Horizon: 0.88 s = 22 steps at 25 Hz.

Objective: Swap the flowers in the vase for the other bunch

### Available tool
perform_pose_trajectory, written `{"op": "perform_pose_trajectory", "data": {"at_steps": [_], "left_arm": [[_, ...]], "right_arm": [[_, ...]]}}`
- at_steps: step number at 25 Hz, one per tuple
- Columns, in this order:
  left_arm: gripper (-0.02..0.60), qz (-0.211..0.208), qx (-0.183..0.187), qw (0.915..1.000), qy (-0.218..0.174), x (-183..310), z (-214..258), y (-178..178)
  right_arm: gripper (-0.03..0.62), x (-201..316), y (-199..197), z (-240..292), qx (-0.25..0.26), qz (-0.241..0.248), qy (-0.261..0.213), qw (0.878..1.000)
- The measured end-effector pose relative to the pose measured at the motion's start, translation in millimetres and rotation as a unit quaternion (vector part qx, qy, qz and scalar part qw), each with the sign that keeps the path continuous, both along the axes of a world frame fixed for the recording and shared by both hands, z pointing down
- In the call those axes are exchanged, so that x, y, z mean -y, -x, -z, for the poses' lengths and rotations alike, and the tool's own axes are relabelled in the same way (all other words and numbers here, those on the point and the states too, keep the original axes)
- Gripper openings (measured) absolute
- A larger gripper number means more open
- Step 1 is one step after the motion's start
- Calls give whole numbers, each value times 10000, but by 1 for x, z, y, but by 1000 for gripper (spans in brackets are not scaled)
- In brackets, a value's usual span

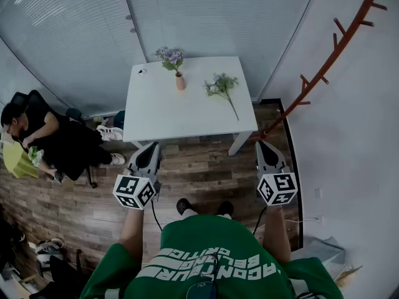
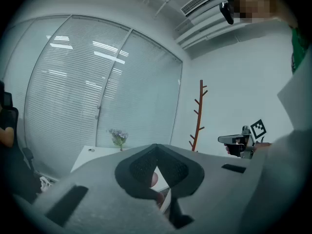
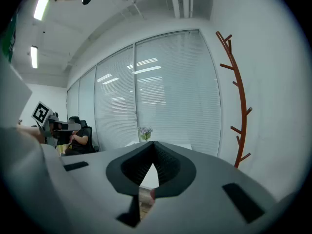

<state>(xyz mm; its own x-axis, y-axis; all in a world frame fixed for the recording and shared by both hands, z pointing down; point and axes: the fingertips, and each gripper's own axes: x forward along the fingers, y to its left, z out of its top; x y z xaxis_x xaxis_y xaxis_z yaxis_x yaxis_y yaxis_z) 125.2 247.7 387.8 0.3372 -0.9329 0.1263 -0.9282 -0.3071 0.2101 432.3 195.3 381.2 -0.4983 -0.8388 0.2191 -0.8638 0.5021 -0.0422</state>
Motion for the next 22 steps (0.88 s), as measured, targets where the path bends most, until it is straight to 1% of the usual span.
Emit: {"op": "perform_pose_trajectory", "data": {"at_steps": [5, 9, 14, 18, 22], "left_arm": [[8, -26, 55, 10000, 37, -5, -4, 28], [9, -122, 67, 9999, 28, -8, -6, 45], [9, -209, 94, 9997, 16, -13, -9, 70], [9, -156, 87, 9998, 62, -20, -18, 92], [9, -64, 56, 9999, 136, -24, -27, 116]], "right_arm": [[14, -6, 31, -3, -34, 4, 16, 10000], [14, -12, 50, -5, -66, -64, 40, 10000], [14, -19, 75, -9, 53, -92, 66, 9999], [14, -27, 96, -20, 9, -46, 170, 9998], [14, -24, 120, -30, -102, 66, 302, 9995]]}}
